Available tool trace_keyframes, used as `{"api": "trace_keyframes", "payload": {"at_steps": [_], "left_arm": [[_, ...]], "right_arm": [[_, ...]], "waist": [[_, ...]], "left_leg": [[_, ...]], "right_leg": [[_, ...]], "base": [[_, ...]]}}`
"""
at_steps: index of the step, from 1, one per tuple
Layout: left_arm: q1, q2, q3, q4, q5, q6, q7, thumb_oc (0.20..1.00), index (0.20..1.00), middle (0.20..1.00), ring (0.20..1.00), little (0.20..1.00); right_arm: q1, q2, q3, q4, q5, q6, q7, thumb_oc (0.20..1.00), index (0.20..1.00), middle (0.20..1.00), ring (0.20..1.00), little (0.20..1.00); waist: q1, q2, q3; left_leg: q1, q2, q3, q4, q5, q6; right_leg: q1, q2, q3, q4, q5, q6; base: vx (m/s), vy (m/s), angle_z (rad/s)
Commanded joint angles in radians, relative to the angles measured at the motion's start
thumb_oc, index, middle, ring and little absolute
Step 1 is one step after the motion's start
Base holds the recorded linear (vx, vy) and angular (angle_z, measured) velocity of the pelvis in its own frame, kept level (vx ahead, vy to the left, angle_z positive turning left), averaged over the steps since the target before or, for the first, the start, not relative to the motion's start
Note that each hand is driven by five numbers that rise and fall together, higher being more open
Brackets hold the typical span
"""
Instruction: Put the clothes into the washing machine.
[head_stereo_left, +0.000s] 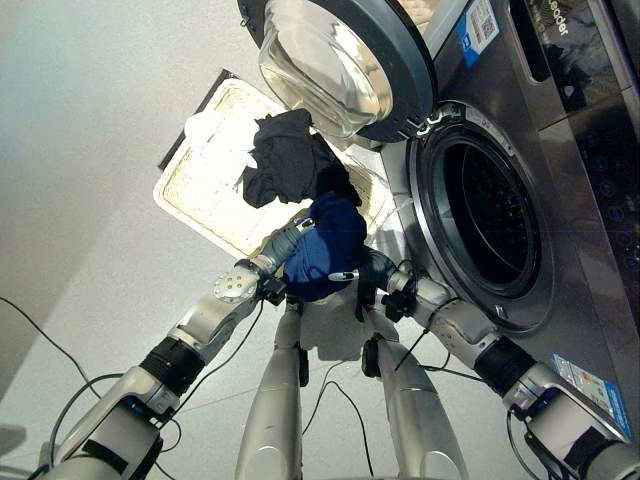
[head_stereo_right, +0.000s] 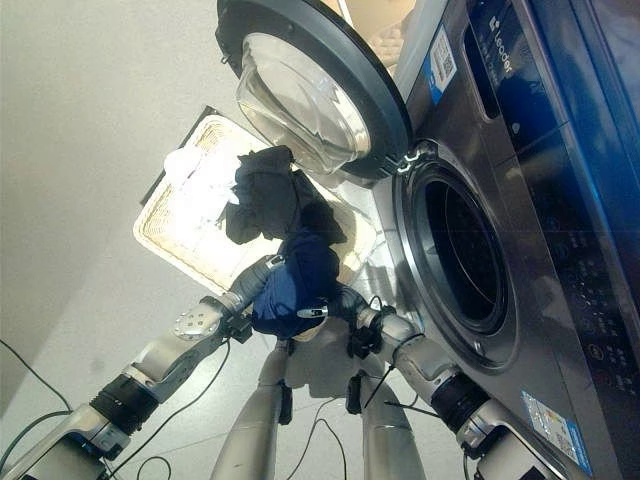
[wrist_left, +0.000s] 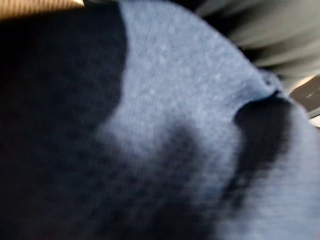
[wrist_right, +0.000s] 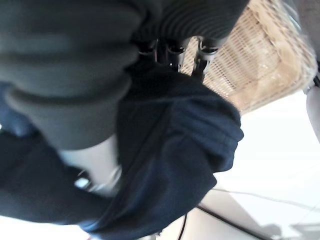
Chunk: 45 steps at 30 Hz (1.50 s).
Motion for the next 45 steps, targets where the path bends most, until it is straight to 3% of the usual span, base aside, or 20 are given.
{"api": "trace_keyframes", "payload": {"at_steps": [1,3,6,10,12,15,16,24,25,27,30,32,34,35,36,37,39,42,44,45], "left_arm": [[-0.003,-0.055,-0.028,-0.054,0.072,-0.083,0.114,1.000,1.000,1.000,1.000,1.000],[0.004,-0.061,-0.025,-0.050,0.095,-0.104,0.131,1.000,1.000,1.000,1.000,1.000],[0.029,-0.075,0.004,-0.034,0.266,-0.179,0.306,1.000,1.000,1.000,1.000,1.000],[0.036,-0.043,0.012,-0.003,0.584,-0.133,0.494,1.000,1.000,1.000,1.000,1.000],[0.029,-0.026,0.017,0.015,0.605,-0.097,0.568,1.000,1.000,1.000,1.000,1.000],[0.039,-0.032,0.052,0.073,0.560,-0.087,0.677,1.000,1.000,1.000,1.000,1.000],[0.033,-0.047,0.072,0.149,0.515,-0.093,0.730,1.000,1.000,1.000,1.000,1.000],[0.052,-0.089,0.168,0.281,0.313,-0.153,0.738,1.000,1.000,1.000,1.000,1.000],[0.054,-0.089,0.184,0.292,0.303,-0.174,0.721,1.000,1.000,1.000,1.000,1.000],[0.057,-0.077,0.187,0.285,0.289,-0.171,0.719,1.000,1.000,1.000,1.000,1.000],[0.061,-0.056,0.187,0.265,0.282,-0.162,0.717,1.000,1.000,1.000,1.000,1.000],[0.088,-0.018,0.176,0.235,0.250,-0.162,0.706,1.000,1.000,1.000,1.000,1.000],[0.090,0.003,0.164,0.205,0.225,-0.150,0.699,1.000,1.000,1.000,1.000,1.000],[0.087,0.004,0.160,0.198,0.224,-0.145,0.698,1.000,1.000,1.000,1.000,1.000],[0.087,0.004,0.160,0.198,0.224,-0.145,0.698,1.000,1.000,1.000,1.000,1.000],[0.064,-0.002,0.142,0.182,0.235,-0.115,0.705,1.000,1.000,1.000,1.000,1.000],[0.047,-0.006,0.132,0.181,0.248,-0.103,0.718,1.000,1.000,1.000,1.000,1.000],[0.024,-0.011,0.125,0.202,0.293,-0.108,0.762,1.000,1.000,1.000,1.000,1.000],[0.022,-0.013,0.122,0.208,0.328,-0.109,0.792,1.000,1.000,1.000,1.000,1.000],[0.017,0.002,0.116,0.222,0.422,-0.113,0.853,1.000,1.000,1.000,1.000,1.000]], "right_arm": [[0.004,0.110,0.023,-0.096,0.127,-0.050,-0.009,0.200,0.200,0.200,0.200,0.200],[0.011,0.119,0.019,-0.089,0.140,-0.050,-0.018,0.200,0.200,0.200,0.200,0.200],[0.036,0.146,-0.021,-0.031,0.193,-0.040,-0.056,0.200,0.200,0.200,0.200,0.200],[0.044,0.140,-0.059,0.039,0.245,-0.073,-0.067,0.200,0.200,0.200,0.200,0.200],[0.034,0.132,-0.077,0.066,0.321,-0.064,-0.061,0.200,0.200,0.200,0.200,0.200],[0.030,0.122,-0.129,0.159,0.412,-0.122,-0.031,0.200,0.200,0.200,0.200,0.200],[0.004,0.118,-0.190,0.228,0.469,-0.214,-0.065,0.200,0.200,0.200,0.200,0.200],[-0.060,0.094,-0.482,0.347,0.865,-0.376,-0.107,0.200,0.200,0.200,0.200,0.200],[-0.087,0.084,-0.582,0.371,1.038,-0.449,-0.136,0.200,0.200,0.200,0.200,0.200],[-0.107,0.065,-0.674,0.389,1.155,-0.517,-0.176,0.200,0.200,0.200,0.200,0.200],[-0.136,0.047,-0.775,0.363,1.196,-0.674,-0.275,0.200,0.200,0.200,0.200,0.200],[-0.148,0.006,-0.888,0.302,1.196,-1.099,-0.460,0.200,0.200,0.200,0.200,0.200],[-0.141,-0.017,-0.915,0.333,1.136,-1.252,-0.542,0.200,0.200,0.200,0.200,0.200],[-0.144,-0.024,-0.918,0.343,1.104,-1.269,-0.576,0.426,0.426,0.426,0.426,0.426],[-0.144,-0.024,-0.918,0.343,1.104,-1.269,-0.576,0.426,0.426,0.426,0.426,0.426],[-0.176,-0.066,-0.917,0.352,0.909,-1.196,-0.728,1.000,1.000,1.000,1.000,1.000],[-0.188,-0.073,-0.899,0.330,0.894,-1.094,-0.758,1.000,1.000,1.000,1.000,1.000],[-0.153,-0.049,-0.850,0.351,1.195,-0.773,-0.510,1.000,1.000,1.000,1.000,1.000],[-0.140,-0.022,-0.843,0.344,1.196,-0.703,-0.469,1.000,1.000,1.000,1.000,1.000],[-0.098,0.010,-0.804,0.371,1.196,-0.538,-0.457,1.000,1.000,1.000,1.000,1.000]], "waist": [[-0.009,-0.025,-0.018],[-0.008,-0.024,-0.018],[-0.004,-0.023,-0.018],[0.004,-0.016,-0.018],[0.006,-0.013,-0.018],[0.010,-0.006,-0.018],[0.008,0.001,-0.018],[0.001,0.016,-0.018],[0.000,0.023,-0.018],[0.000,0.028,-0.018],[0.001,0.033,-0.018],[0.000,0.038,-0.018],[-0.003,0.039,-0.018],[-0.005,0.039,-0.018],[-0.005,0.039,-0.018],[-0.003,0.045,-0.018],[-0.004,0.047,-0.018],[-0.009,0.050,-0.018],[-0.010,0.051,-0.018],[-0.014,0.047,-0.018]], "left_leg": [[-0.009,-0.087,0.051,0.047,-0.055,0.031],[-0.006,-0.087,0.051,0.044,-0.056,0.031],[-0.012,-0.089,0.049,0.038,-0.055,0.031],[-0.022,-0.091,0.041,0.049,-0.059,0.027],[-0.028,-0.092,0.040,0.055,-0.059,0.026],[-0.017,-0.091,0.042,0.055,-0.066,0.023],[-0.022,-0.090,0.046,0.068,-0.070,0.020],[-0.022,-0.092,0.057,0.080,-0.083,0.020],[-0.024,-0.094,0.057,0.081,-0.088,0.021],[-0.023,-0.097,0.054,0.083,-0.095,0.023],[-0.025,-0.099,0.054,0.084,-0.099,0.024],[-0.016,-0.100,0.046,0.087,-0.117,0.028],[-0.036,-0.103,0.044,0.097,-0.110,0.030],[-0.040,-0.104,0.044,0.099,-0.109,0.032],[-0.040,-0.104,0.044,0.099,-0.109,0.032],[-0.056,-0.112,0.039,0.106,-0.109,0.040],[-0.067,-0.115,0.041,0.109,-0.106,0.041],[-0.081,-0.118,0.045,0.108,-0.097,0.044],[-0.083,-0.117,0.048,0.104,-0.093,0.044],[-0.084,-0.115,0.047,0.104,-0.091,0.041]], "right_leg": [[0.025,-0.016,0.036,-0.064,0.061,0.108],[0.027,-0.016,0.036,-0.067,0.061,0.108],[0.022,-0.018,0.030,-0.077,0.066,0.109],[0.015,-0.025,0.021,-0.073,0.065,0.110],[0.012,-0.028,0.019,-0.072,0.066,0.110],[0.022,-0.030,0.015,-0.071,0.059,0.113],[0.015,-0.036,0.015,-0.060,0.059,0.117],[0.009,-0.038,0.029,-0.051,0.061,0.126],[0.005,-0.037,0.034,-0.051,0.064,0.127],[0.005,-0.037,0.037,-0.050,0.064,0.129],[0.004,-0.037,0.037,-0.053,0.066,0.130],[0.015,-0.032,0.041,-0.051,0.051,0.128],[0.000,-0.031,0.047,-0.049,0.062,0.124],[-0.004,-0.031,0.048,-0.049,0.065,0.123],[-0.004,-0.031,0.048,-0.049,0.065,0.123],[-0.015,-0.033,0.047,-0.050,0.070,0.124],[-0.024,-0.037,0.044,-0.052,0.075,0.124],[-0.034,-0.040,0.044,-0.062,0.084,0.121],[-0.036,-0.041,0.043,-0.066,0.087,0.120],[-0.034,-0.040,0.044,-0.066,0.086,0.118]], "base": [[0.00,0.000,0.00],[0.02,-0.010,-0.01],[0.02,-0.025,-0.01],[0.01,-0.008,0.00],[0.00,0.000,0.00],[0.00,0.000,0.00],[0.00,0.000,0.00],[0.02,-0.002,-0.01],[0.03,-0.021,0.00],[0.02,-0.013,0.00],[0.00,0.000,0.00],[0.02,-0.005,0.00],[-0.01,0.003,-0.02],[0.00,0.004,-0.04],[0.00,0.000,0.00],[0.00,0.000,0.00],[0.00,0.000,0.00],[0.00,-0.004,-0.01],[0.00,0.000,0.00],[0.00,0.000,0.00]]}}
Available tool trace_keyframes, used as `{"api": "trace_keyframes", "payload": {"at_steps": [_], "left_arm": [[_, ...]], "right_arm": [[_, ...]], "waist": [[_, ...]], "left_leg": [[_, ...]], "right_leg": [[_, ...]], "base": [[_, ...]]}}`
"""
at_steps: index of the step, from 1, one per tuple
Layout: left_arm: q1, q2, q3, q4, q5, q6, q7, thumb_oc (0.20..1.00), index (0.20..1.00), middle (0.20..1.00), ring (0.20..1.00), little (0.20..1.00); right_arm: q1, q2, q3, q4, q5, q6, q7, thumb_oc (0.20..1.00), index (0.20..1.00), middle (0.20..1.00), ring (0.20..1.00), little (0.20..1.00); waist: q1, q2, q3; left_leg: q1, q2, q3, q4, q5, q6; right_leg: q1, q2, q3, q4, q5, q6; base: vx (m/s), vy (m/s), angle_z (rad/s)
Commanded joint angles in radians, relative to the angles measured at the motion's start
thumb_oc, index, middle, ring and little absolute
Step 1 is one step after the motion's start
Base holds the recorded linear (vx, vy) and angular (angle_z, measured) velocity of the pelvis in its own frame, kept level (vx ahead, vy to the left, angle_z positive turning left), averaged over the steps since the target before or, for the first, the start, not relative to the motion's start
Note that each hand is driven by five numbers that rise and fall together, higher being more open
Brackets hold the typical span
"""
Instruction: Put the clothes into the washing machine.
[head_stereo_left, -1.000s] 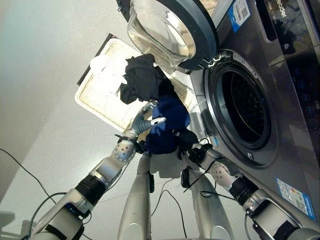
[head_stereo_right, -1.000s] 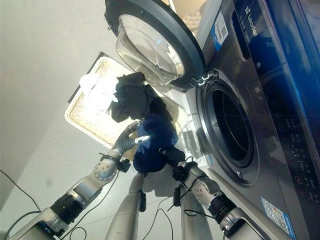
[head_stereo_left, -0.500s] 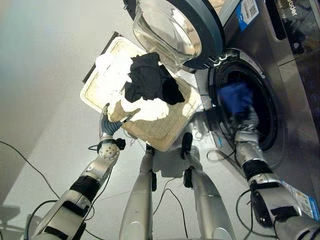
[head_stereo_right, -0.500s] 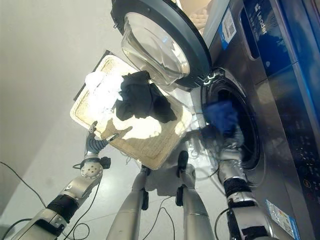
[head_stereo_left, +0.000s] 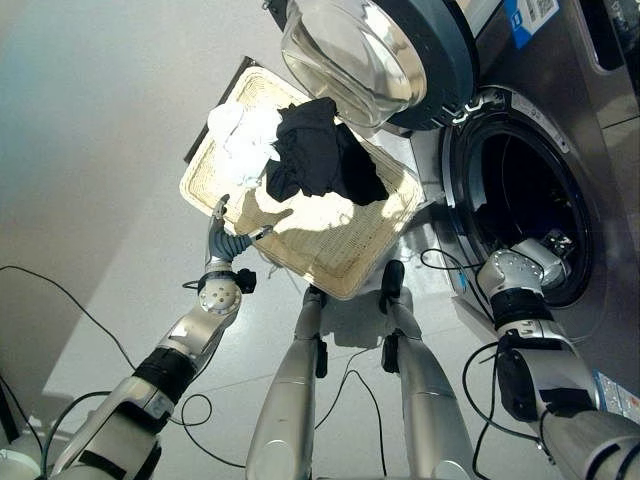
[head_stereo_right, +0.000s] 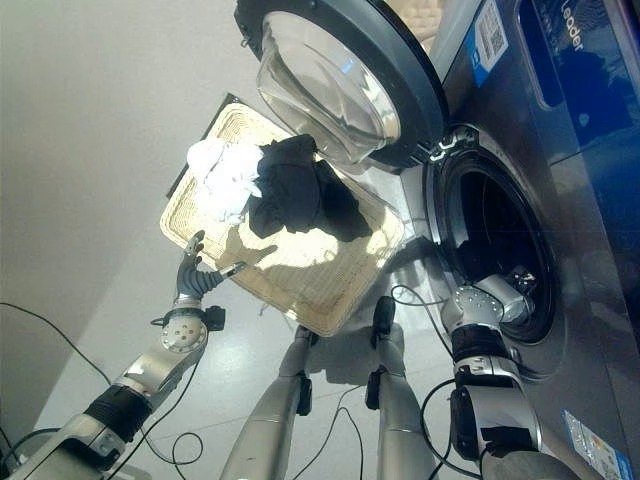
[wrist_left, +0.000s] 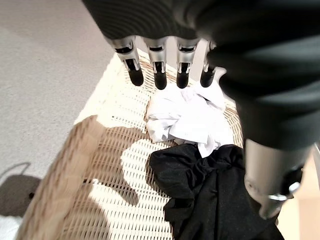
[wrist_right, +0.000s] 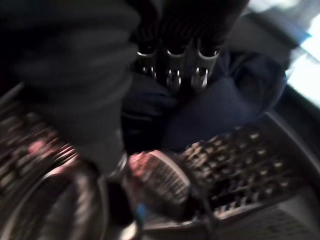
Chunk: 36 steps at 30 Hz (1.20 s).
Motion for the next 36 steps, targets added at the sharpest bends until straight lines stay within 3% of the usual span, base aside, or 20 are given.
{"api": "trace_keyframes", "payload": {"at_steps": [1,2,3,5,7,15,16,21,22,26,30,31,36], "left_arm": [[-0.027,0.011,0.035,0.023,0.194,-0.026,0.121,1.000,1.000,1.000,1.000,1.000],[-0.039,0.017,0.034,0.030,0.223,-0.021,0.141,1.000,1.000,1.000,1.000,1.000],[-0.060,0.024,0.026,0.041,0.265,-0.010,0.169,1.000,1.000,1.000,1.000,1.000],[-0.090,0.032,0.016,0.057,0.305,0.014,0.206,1.000,1.000,1.000,1.000,1.000],[-0.125,0.046,0.002,0.081,0.336,0.027,0.207,1.000,1.000,1.000,1.000,1.000],[-0.218,0.068,-0.024,0.135,0.379,0.090,0.240,1.000,1.000,1.000,1.000,1.000],[-0.247,0.075,-0.027,0.161,0.413,0.124,0.274,1.000,1.000,1.000,1.000,1.000],[-0.302,0.086,-0.035,0.216,0.505,0.164,0.348,1.000,1.000,1.000,1.000,1.000],[-0.326,0.080,-0.043,0.253,0.541,0.187,0.336,1.000,1.000,1.000,1.000,1.000],[-0.375,0.060,-0.063,0.334,0.587,0.183,0.300,1.000,1.000,1.000,1.000,1.000],[-0.436,0.051,-0.110,0.414,0.645,0.219,0.204,1.000,1.000,1.000,1.000,1.000],[-0.499,0.050,-0.158,0.480,0.707,0.242,0.124,1.000,1.000,1.000,1.000,1.000],[-0.579,0.036,-0.254,0.563,0.771,0.303,-0.027,1.000,1.000,1.000,1.000,1.000]], "right_arm": [[0.116,-0.067,0.036,-0.010,0.018,0.269,0.081,1.000,1.000,1.000,1.000,1.000],[0.120,-0.059,0.052,0.011,0.018,0.325,0.079,1.000,1.000,1.000,1.000,1.000],[0.128,-0.039,0.059,0.032,0.018,0.422,0.091,1.000,1.000,1.000,1.000,1.000],[0.122,-0.033,0.068,0.060,0.018,0.468,0.139,1.000,1.000,1.000,1.000,1.000],[0.104,-0.026,0.077,0.079,0.018,0.475,0.193,1.000,1.000,1.000,1.000,1.000],[0.064,-0.015,0.135,0.076,0.018,0.444,0.218,1.000,1.000,1.000,1.000,1.000],[0.067,-0.012,0.168,0.068,-0.095,0.436,0.201,1.000,1.000,1.000,1.000,1.000],[0.095,-0.006,0.235,0.063,-0.402,0.446,0.157,1.000,1.000,1.000,1.000,1.000],[0.101,-0.012,0.266,0.081,-0.502,0.456,0.135,1.000,1.000,1.000,1.000,1.000],[0.091,-0.019,0.316,0.142,-0.596,0.479,0.161,1.000,1.000,1.000,1.000,1.000],[0.073,-0.025,0.369,0.176,-0.696,0.490,0.203,1.000,1.000,1.000,1.000,1.000],[0.057,-0.029,0.409,0.193,-0.749,0.496,0.225,1.000,1.000,1.000,1.000,1.000],[0.041,-0.029,0.462,0.202,-0.780,0.490,0.254,1.000,1.000,1.000,1.000,1.000]], "waist": [[-0.037,-0.011,-0.024],[-0.039,-0.013,-0.024],[-0.041,-0.016,-0.024],[-0.041,-0.020,-0.024],[-0.042,-0.024,-0.024],[-0.054,-0.028,-0.024],[-0.062,-0.033,-0.024],[-0.079,-0.050,-0.024],[-0.085,-0.057,-0.024],[-0.094,-0.069,-0.024],[-0.107,-0.079,-0.024],[-0.119,-0.088,-0.024],[-0.139,-0.100,-0.024]], "left_leg": [[-0.037,-0.075,0.019,0.104,-0.086,0.033],[-0.038,-0.073,0.023,0.105,-0.084,0.030],[-0.042,-0.069,0.024,0.109,-0.083,0.029],[-0.038,-0.067,0.026,0.107,-0.083,0.026],[-0.034,-0.063,0.029,0.102,-0.082,0.023],[-0.040,-0.056,0.040,0.096,-0.073,0.015],[-0.043,-0.052,0.047,0.093,-0.070,0.014],[-0.054,-0.045,0.059,0.100,-0.068,0.008],[-0.059,-0.043,0.063,0.102,-0.068,0.007],[-0.065,-0.038,0.073,0.105,-0.067,0.004],[-0.077,-0.035,0.081,0.109,-0.065,0.000],[-0.082,-0.032,0.088,0.109,-0.066,-0.001],[-0.099,-0.028,0.102,0.118,-0.070,-0.002]], "right_leg": [[0.023,-0.005,0.005,-0.061,0.081,0.084],[0.022,-0.006,0.005,-0.062,0.082,0.082],[0.020,-0.006,0.005,-0.060,0.081,0.082],[0.025,-0.006,0.002,-0.060,0.078,0.082],[0.027,-0.005,0.000,-0.062,0.079,0.083],[0.013,0.003,0.006,-0.056,0.080,0.080],[0.007,0.009,0.012,-0.055,0.080,0.078],[-0.008,0.016,0.023,-0.047,0.081,0.074],[-0.015,0.018,0.027,-0.046,0.083,0.074],[-0.022,0.023,0.034,-0.044,0.084,0.073],[-0.036,0.028,0.044,-0.043,0.087,0.073],[-0.045,0.033,0.053,-0.043,0.089,0.074],[-0.068,0.039,0.068,-0.034,0.091,0.076]], "base": [[0.00,-0.020,-0.05],[0.01,-0.014,-0.03],[0.00,0.000,0.00],[0.00,-0.007,-0.03],[0.01,-0.007,-0.07],[0.01,0.024,-0.02],[0.02,0.046,-0.05],[0.02,0.034,-0.06],[0.02,0.015,-0.04],[0.01,0.012,-0.03],[0.03,0.027,-0.09],[0.05,0.052,-0.15],[0.04,0.038,-0.13]]}}
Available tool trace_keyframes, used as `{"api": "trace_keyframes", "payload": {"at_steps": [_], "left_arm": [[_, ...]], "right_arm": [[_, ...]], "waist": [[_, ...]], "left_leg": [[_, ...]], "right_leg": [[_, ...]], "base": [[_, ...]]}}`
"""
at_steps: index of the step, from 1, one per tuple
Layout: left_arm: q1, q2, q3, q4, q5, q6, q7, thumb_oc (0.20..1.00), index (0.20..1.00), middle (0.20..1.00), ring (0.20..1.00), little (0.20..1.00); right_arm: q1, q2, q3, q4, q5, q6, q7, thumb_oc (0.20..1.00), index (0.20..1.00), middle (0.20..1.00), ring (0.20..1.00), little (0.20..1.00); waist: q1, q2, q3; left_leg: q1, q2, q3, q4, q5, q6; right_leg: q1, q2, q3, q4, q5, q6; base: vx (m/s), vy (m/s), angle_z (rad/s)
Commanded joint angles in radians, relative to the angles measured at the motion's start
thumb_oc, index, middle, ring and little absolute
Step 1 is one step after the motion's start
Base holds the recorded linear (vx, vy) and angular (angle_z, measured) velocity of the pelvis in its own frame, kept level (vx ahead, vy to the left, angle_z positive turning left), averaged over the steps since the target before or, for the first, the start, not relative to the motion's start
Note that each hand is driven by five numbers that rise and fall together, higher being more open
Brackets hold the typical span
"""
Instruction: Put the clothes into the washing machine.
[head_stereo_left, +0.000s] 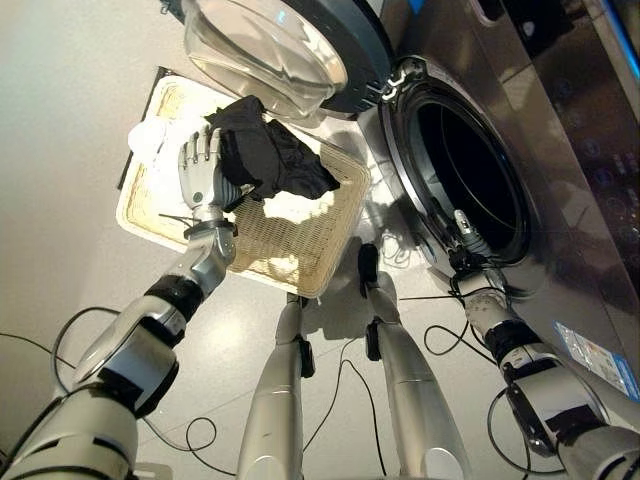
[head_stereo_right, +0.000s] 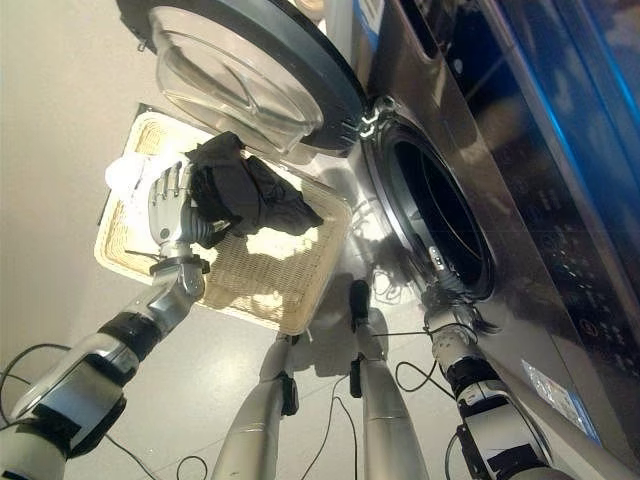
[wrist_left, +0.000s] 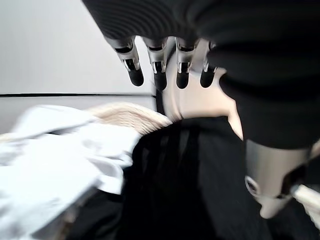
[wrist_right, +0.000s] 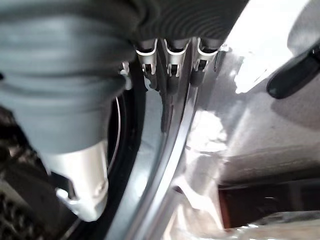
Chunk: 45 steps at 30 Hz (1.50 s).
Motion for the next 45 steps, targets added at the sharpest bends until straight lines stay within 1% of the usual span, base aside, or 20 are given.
{"api": "trace_keyframes", "payload": {"at_steps": [1,9,11,12,14,16,18,20,21,25,26,28,30,34,36,38,39,40,41,45], "left_arm": [[-0.063,0.008,-0.004,0.069,0.081,0.049,-0.107,1.000,1.000,1.000,1.000,1.000],[-0.119,-0.002,-0.091,0.130,0.184,0.134,-0.290,1.000,1.000,1.000,1.000,1.000],[-0.129,-0.005,-0.112,0.152,0.256,0.203,-0.371,1.000,1.000,1.000,1.000,1.000],[-0.141,-0.009,-0.139,0.174,0.372,0.280,-0.491,1.000,1.000,1.000,1.000,1.000],[-0.146,-0.009,-0.162,0.195,0.453,0.307,-0.581,1.000,1.000,1.000,1.000,1.000],[-0.144,-0.017,-0.197,0.206,0.482,0.379,-0.682,1.000,1.000,1.000,1.000,1.000],[-0.153,-0.028,-0.210,0.210,0.417,0.390,-0.784,1.000,1.000,1.000,1.000,1.000],[-0.149,-0.049,-0.215,0.208,0.358,0.421,-0.820,0.630,0.630,0.630,0.630,0.630],[-0.150,-0.055,-0.206,0.219,0.340,0.422,-0.821,0.200,0.200,0.200,0.200,0.200],[-0.147,-0.059,-0.194,0.241,0.207,0.398,-0.677,0.200,0.200,0.200,0.200,0.200],[-0.146,-0.053,-0.168,0.246,0.087,0.350,-0.570,0.200,0.200,0.200,0.200,0.200],[-0.144,-0.053,-0.153,0.246,0.060,0.320,-0.530,0.200,0.200,0.200,0.200,0.200],[-0.128,-0.040,-0.098,0.234,0.054,0.183,-0.421,0.200,0.200,0.200,0.200,0.200],[-0.095,-0.041,-0.040,0.169,-0.116,0.065,-0.308,0.200,0.200,0.200,0.200,0.200],[-0.065,-0.048,0.017,0.121,-0.259,-0.073,-0.212,0.200,0.200,0.200,0.200,0.200],[-0.042,-0.052,0.065,0.084,-0.321,-0.134,-0.185,0.200,0.200,0.200,0.200,0.200],[0.013,-0.059,0.157,0.017,-0.421,-0.253,-0.155,0.200,0.200,0.200,0.200,0.200],[0.038,-0.063,0.184,-0.011,-0.455,-0.291,-0.149,0.200,0.200,0.200,0.200,0.200],[0.109,-0.078,0.234,-0.085,-0.509,-0.381,-0.154,0.200,0.200,0.200,0.200,0.200],[0.316,-0.140,0.332,-0.288,-0.510,-0.540,-0.175,0.200,0.200,0.200,0.200,0.200]], "right_arm": [[0.003,-0.011,0.011,-0.019,-0.029,-0.014,0.036,1.000,1.000,1.000,1.000,1.000],[0.006,-0.006,0.036,-0.055,-0.037,-0.022,0.036,1.000,1.000,1.000,1.000,1.000],[0.009,-0.008,0.039,-0.066,-0.043,-0.024,0.042,1.000,1.000,1.000,1.000,1.000],[0.005,-0.008,0.043,-0.076,-0.050,-0.032,0.048,1.000,1.000,1.000,1.000,1.000],[0.004,-0.008,0.051,-0.090,-0.040,-0.043,0.062,1.000,1.000,1.000,1.000,1.000],[0.022,-0.001,0.077,-0.137,-0.029,-0.063,0.071,1.000,1.000,1.000,1.000,1.000],[0.027,0.010,0.093,-0.189,-0.033,-0.069,0.057,1.000,1.000,1.000,1.000,1.000],[0.032,0.025,0.105,-0.241,-0.039,-0.070,0.026,1.000,1.000,1.000,1.000,1.000],[0.037,0.031,0.107,-0.261,-0.033,-0.073,0.028,1.000,1.000,1.000,1.000,1.000],[0.046,0.042,0.124,-0.307,-0.035,-0.083,0.035,1.000,1.000,1.000,1.000,1.000],[0.061,0.047,0.140,-0.360,-0.056,-0.083,0.021,1.000,1.000,1.000,1.000,1.000],[0.071,0.049,0.143,-0.381,-0.059,-0.079,0.024,1.000,1.000,1.000,1.000,1.000],[0.105,0.055,0.160,-0.440,-0.088,-0.073,0.023,1.000,1.000,1.000,1.000,1.000],[0.134,0.067,0.178,-0.479,-0.137,-0.067,-0.009,1.000,1.000,1.000,1.000,1.000],[0.146,0.076,0.186,-0.488,-0.170,-0.064,-0.027,1.000,1.000,1.000,1.000,1.000],[0.149,0.080,0.189,-0.492,-0.191,-0.066,-0.040,1.000,1.000,1.000,1.000,1.000],[0.154,0.085,0.189,-0.507,-0.214,-0.067,-0.053,1.000,1.000,1.000,1.000,1.000],[0.160,0.088,0.188,-0.516,-0.226,-0.066,-0.057,1.000,1.000,1.000,1.000,1.000],[0.182,0.101,0.186,-0.546,-0.263,-0.065,-0.079,1.000,1.000,1.000,1.000,1.000],[0.237,0.125,0.168,-0.625,-0.402,-0.036,-0.123,1.000,1.000,1.000,1.000,1.000]], "waist": [[0.008,-0.061,-0.023],[-0.014,-0.074,-0.023],[-0.018,-0.077,-0.023],[-0.023,-0.081,-0.023],[-0.028,-0.084,-0.023],[-0.035,-0.095,-0.023],[-0.043,-0.103,-0.023],[-0.047,-0.107,-0.023],[-0.049,-0.111,-0.023],[-0.056,-0.120,-0.023],[-0.060,-0.125,-0.023],[-0.062,-0.127,-0.023],[-0.064,-0.130,-0.023],[-0.055,-0.128,-0.023],[-0.045,-0.123,-0.023],[-0.036,-0.118,-0.023],[-0.021,-0.109,-0.023],[-0.016,-0.106,-0.023],[-0.005,-0.097,-0.023],[0.037,-0.078,-0.023]], "left_leg": [[-0.054,-0.051,0.030,0.098,-0.057,-0.015],[-0.073,-0.050,0.046,0.105,-0.061,-0.017],[-0.071,-0.048,0.048,0.104,-0.065,-0.018],[-0.075,-0.047,0.050,0.102,-0.065,-0.020],[-0.084,-0.046,0.049,0.101,-0.060,-0.021],[-0.078,-0.043,0.049,0.094,-0.065,-0.023],[-0.087,-0.041,0.054,0.088,-0.058,-0.022],[-0.085,-0.041,0.054,0.083,-0.059,-0.023],[-0.088,-0.041,0.052,0.082,-0.059,-0.022],[-0.088,-0.040,0.052,0.073,-0.054,-0.023],[-0.087,-0.039,0.054,0.068,-0.050,-0.025],[-0.086,-0.038,0.055,0.067,-0.049,-0.025],[-0.081,-0.036,0.057,0.064,-0.044,-0.029],[-0.073,-0.040,0.047,0.063,-0.043,-0.028],[-0.066,-0.040,0.041,0.058,-0.043,-0.024],[-0.063,-0.041,0.037,0.058,-0.042,-0.025],[-0.058,-0.042,0.028,0.058,-0.044,-0.025],[-0.056,-0.043,0.024,0.057,-0.043,-0.025],[-0.053,-0.046,0.015,0.056,-0.042,-0.024],[-0.050,-0.059,-0.021,0.059,-0.041,-0.013]], "right_leg": [[0.004,0.008,-0.003,-0.036,0.065,0.084],[-0.018,0.013,0.008,-0.032,0.069,0.087],[-0.017,0.015,0.009,-0.032,0.066,0.089],[-0.022,0.015,0.011,-0.033,0.070,0.092],[-0.031,0.013,0.011,-0.035,0.077,0.093],[-0.026,0.015,0.012,-0.041,0.077,0.094],[-0.038,0.018,0.014,-0.042,0.082,0.095],[-0.034,0.022,0.016,-0.045,0.078,0.096],[-0.037,0.023,0.016,-0.044,0.078,0.096],[-0.038,0.028,0.020,-0.048,0.078,0.095],[-0.037,0.031,0.024,-0.051,0.078,0.095],[-0.035,0.031,0.025,-0.051,0.077,0.094],[-0.029,0.030,0.027,-0.054,0.075,0.094],[-0.021,0.027,0.025,-0.054,0.073,0.091],[-0.015,0.027,0.022,-0.053,0.070,0.090],[-0.011,0.026,0.020,-0.052,0.067,0.089],[-0.004,0.024,0.016,-0.049,0.059,0.088],[-0.002,0.024,0.014,-0.049,0.057,0.087],[0.003,0.021,0.010,-0.048,0.056,0.087],[0.014,0.012,-0.013,-0.039,0.050,0.084]], "base": [[0.03,0.032,-0.08],[0.02,0.014,-0.07],[0.00,0.000,0.00],[0.00,0.000,0.00],[0.00,0.000,0.00],[0.02,-0.008,-0.01],[0.00,-0.001,-0.02],[0.00,0.000,0.00],[0.00,0.000,0.00],[0.00,-0.002,-0.01],[0.00,0.000,0.00],[0.00,0.000,0.00],[-0.02,0.038,-0.02],[0.00,0.001,0.01],[-0.02,-0.003,0.04],[-0.03,-0.005,0.05],[-0.04,-0.009,0.07],[-0.06,-0.022,0.05],[-0.05,-0.028,0.03],[-0.06,-0.045,0.14]]}}
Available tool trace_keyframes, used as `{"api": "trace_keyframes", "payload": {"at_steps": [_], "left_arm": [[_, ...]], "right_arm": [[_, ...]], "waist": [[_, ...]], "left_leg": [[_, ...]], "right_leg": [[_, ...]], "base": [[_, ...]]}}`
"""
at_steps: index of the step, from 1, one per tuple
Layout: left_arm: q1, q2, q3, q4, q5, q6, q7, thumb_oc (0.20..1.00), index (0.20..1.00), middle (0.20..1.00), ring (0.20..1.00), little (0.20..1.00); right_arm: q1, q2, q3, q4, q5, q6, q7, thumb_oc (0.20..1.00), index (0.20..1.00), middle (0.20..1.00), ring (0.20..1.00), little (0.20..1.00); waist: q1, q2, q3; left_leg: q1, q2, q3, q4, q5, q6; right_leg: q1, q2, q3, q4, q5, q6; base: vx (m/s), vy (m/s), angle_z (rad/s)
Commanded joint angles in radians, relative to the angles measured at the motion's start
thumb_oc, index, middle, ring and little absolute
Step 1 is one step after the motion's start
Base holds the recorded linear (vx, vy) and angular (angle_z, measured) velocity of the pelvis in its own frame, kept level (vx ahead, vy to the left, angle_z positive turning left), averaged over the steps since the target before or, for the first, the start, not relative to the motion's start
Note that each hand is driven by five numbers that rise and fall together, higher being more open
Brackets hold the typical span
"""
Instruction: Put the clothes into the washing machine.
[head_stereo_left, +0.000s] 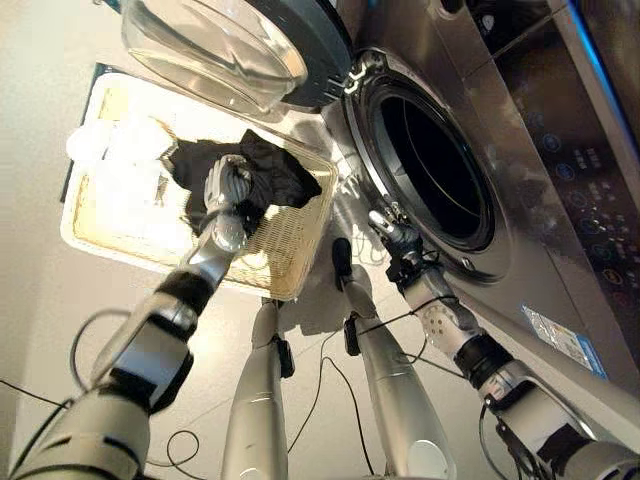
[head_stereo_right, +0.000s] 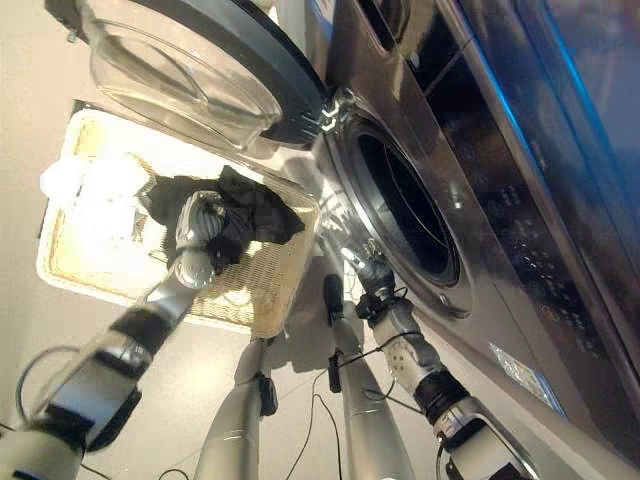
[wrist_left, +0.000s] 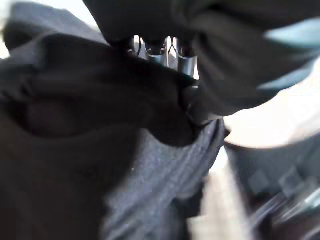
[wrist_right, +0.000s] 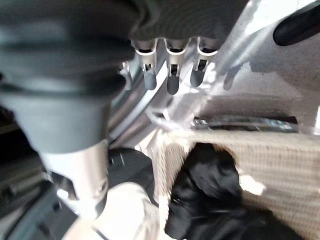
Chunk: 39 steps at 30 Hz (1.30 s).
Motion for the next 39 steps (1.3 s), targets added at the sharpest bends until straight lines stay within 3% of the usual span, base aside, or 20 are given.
{"api": "trace_keyframes", "payload": {"at_steps": [1,6,10,14,15,20,27,29,33,34,36,37,39], "left_arm": [[0.077,-0.033,0.036,-0.108,-0.011,-0.184,-0.025,0.200,0.200,0.200,0.200,0.200],[0.203,-0.040,0.069,-0.301,-0.061,-0.291,-0.214,0.200,0.200,0.200,0.200,0.200],[0.232,-0.020,0.077,-0.400,-0.103,-0.317,-0.289,0.200,0.200,0.200,0.200,0.200],[0.258,-0.003,0.082,-0.559,-0.256,-0.326,-0.482,0.200,0.200,0.200,0.200,0.200],[0.264,-0.003,0.076,-0.613,-0.308,-0.314,-0.561,0.200,0.200,0.200,0.200,0.200],[0.273,-0.005,0.054,-0.712,-0.416,-0.260,-0.731,0.200,0.200,0.200,0.200,0.200],[0.237,0.010,-0.008,-0.784,-0.546,-0.182,-0.953,0.200,0.200,0.200,0.200,0.200],[0.230,0.014,-0.019,-0.792,-0.576,-0.175,-0.989,0.200,0.200,0.200,0.200,0.200],[0.205,0.012,-0.025,-0.825,-0.655,-0.156,-1.048,0.200,0.200,0.200,0.200,0.200],[0.203,0.011,-0.023,-0.830,-0.664,-0.150,-1.054,0.200,0.200,0.200,0.200,0.200],[0.199,0.011,-0.017,-0.846,-0.707,-0.132,-1.097,0.200,0.200,0.200,0.200,0.200],[0.193,0.015,-0.016,-0.862,-0.728,-0.112,-1.119,0.200,0.200,0.200,0.200,0.200],[0.189,0.015,-0.015,-0.872,-0.738,-0.097,-1.133,0.200,0.200,0.200,0.200,0.200]], "right_arm": [[0.056,0.035,-0.061,-0.107,-0.146,0.004,-0.037,1.000,1.000,1.000,1.000,1.000],[0.029,-0.008,-0.064,-0.098,-0.350,0.062,-0.065,1.000,1.000,1.000,1.000,1.000],[-0.007,-0.048,-0.068,-0.086,-0.398,0.096,-0.058,1.000,1.000,1.000,1.000,1.000],[-0.055,-0.084,-0.066,-0.069,-0.487,0.119,-0.043,1.000,1.000,1.000,1.000,1.000],[-0.067,-0.088,-0.063,-0.068,-0.520,0.125,-0.037,1.000,1.000,1.000,1.000,1.000],[-0.089,-0.094,-0.046,-0.091,-0.634,0.135,-0.012,1.000,1.000,1.000,1.000,1.000],[-0.140,-0.100,0.020,-0.113,-0.610,0.187,0.116,1.000,1.000,1.000,1.000,1.000],[-0.152,-0.107,0.041,-0.108,-0.682,0.170,0.109,1.000,1.000,1.000,1.000,1.000],[-0.204,-0.153,0.098,-0.119,-0.972,0.164,0.110,1.000,1.000,1.000,1.000,1.000],[-0.211,-0.161,0.107,-0.120,-0.977,0.163,0.113,1.000,1.000,1.000,1.000,1.000],[-0.230,-0.183,0.137,-0.131,-0.985,0.164,0.213,1.000,1.000,1.000,1.000,1.000],[-0.246,-0.195,0.160,-0.141,-0.975,0.157,0.307,1.000,1.000,1.000,1.000,1.000],[-0.263,-0.206,0.183,-0.148,-0.966,0.151,0.368,1.000,1.000,1.000,1.000,1.000]], "waist": [[0.046,-0.003,-0.020],[0.087,0.023,-0.020],[0.106,0.036,-0.020],[0.132,0.053,-0.020],[0.139,0.057,-0.020],[0.147,0.063,-0.020],[0.148,0.067,-0.020],[0.148,0.069,-0.020],[0.145,0.067,-0.020],[0.146,0.066,-0.020],[0.149,0.064,-0.020],[0.152,0.059,-0.020],[0.156,0.056,-0.020]], "left_leg": [[-0.033,-0.068,-0.010,0.024,-0.018,-0.012],[-0.004,-0.077,-0.038,0.004,-0.015,-0.004],[0.010,-0.082,-0.050,0.002,-0.015,-0.001],[0.023,-0.089,-0.065,0.002,-0.014,0.005],[0.028,-0.091,-0.069,0.003,-0.016,0.007],[0.041,-0.093,-0.070,-0.002,-0.016,0.011],[0.057,-0.090,-0.064,-0.021,-0.009,0.014],[0.072,-0.088,-0.059,-0.031,-0.009,0.013],[0.074,-0.085,-0.048,-0.037,-0.006,0.014],[0.074,-0.085,-0.047,-0.037,-0.007,0.014],[0.079,-0.085,-0.047,-0.039,-0.008,0.015],[0.080,-0.086,-0.047,-0.037,-0.008,0.014],[0.080,-0.087,-0.050,-0.036,-0.008,0.013]], "right_leg": [[0.010,0.006,-0.004,-0.040,0.049,0.085],[0.041,-0.005,-0.032,-0.048,0.043,0.084],[0.060,-0.014,-0.047,-0.051,0.041,0.086],[0.078,-0.028,-0.068,-0.051,0.042,0.089],[0.084,-0.032,-0.076,-0.048,0.041,0.090],[0.098,-0.037,-0.084,-0.054,0.044,0.094],[0.108,-0.037,-0.081,-0.064,0.049,0.095],[0.121,-0.037,-0.081,-0.072,0.049,0.095],[0.120,-0.037,-0.077,-0.077,0.053,0.096],[0.121,-0.037,-0.077,-0.078,0.053,0.097],[0.126,-0.038,-0.077,-0.079,0.052,0.098],[0.129,-0.039,-0.079,-0.080,0.051,0.098],[0.130,-0.040,-0.081,-0.080,0.052,0.098]], "base": [[-0.05,-0.028,0.20],[-0.07,-0.019,0.18],[-0.06,-0.015,0.16],[-0.08,-0.019,0.14],[-0.05,-0.015,0.15],[-0.04,0.002,0.08],[-0.01,0.003,0.03],[0.00,0.000,0.00],[0.00,0.000,0.00],[0.00,0.000,0.00],[0.00,0.000,0.00],[0.00,-0.037,0.01],[0.00,-0.035,0.01]]}}
